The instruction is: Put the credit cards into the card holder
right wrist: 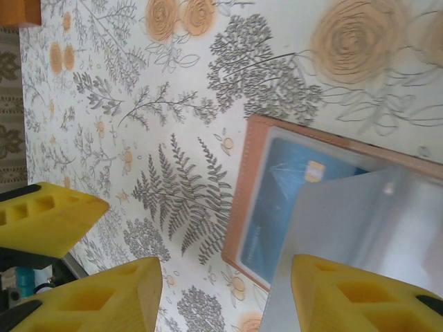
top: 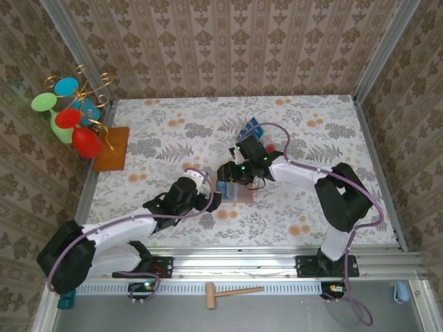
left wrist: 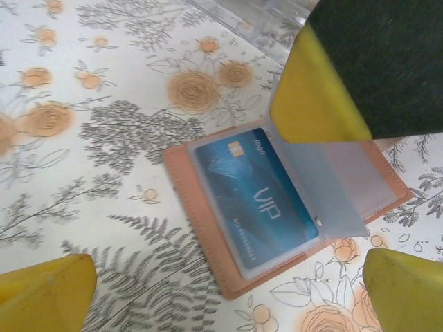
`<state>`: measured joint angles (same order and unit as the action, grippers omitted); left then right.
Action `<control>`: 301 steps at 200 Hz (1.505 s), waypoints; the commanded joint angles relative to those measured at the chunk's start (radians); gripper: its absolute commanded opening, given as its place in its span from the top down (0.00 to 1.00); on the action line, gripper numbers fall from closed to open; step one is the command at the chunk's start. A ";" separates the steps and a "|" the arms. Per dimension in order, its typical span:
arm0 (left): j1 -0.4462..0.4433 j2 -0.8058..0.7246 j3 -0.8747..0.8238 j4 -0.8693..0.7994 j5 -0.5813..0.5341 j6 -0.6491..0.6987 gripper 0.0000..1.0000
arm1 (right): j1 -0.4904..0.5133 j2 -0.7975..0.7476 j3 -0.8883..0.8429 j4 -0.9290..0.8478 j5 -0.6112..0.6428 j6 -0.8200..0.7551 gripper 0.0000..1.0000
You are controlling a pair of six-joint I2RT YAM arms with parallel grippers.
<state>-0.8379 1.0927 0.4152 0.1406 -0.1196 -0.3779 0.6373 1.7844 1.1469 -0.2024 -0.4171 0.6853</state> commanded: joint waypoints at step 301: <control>0.138 0.120 0.094 -0.079 0.089 0.011 0.00 | -0.165 0.031 0.355 -0.385 0.161 -0.185 0.49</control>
<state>-0.7105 1.1915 0.4709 0.0574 -0.0441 -0.3874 0.5285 1.8915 1.4387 -0.4179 -0.3527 0.6216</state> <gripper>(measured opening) 0.999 0.517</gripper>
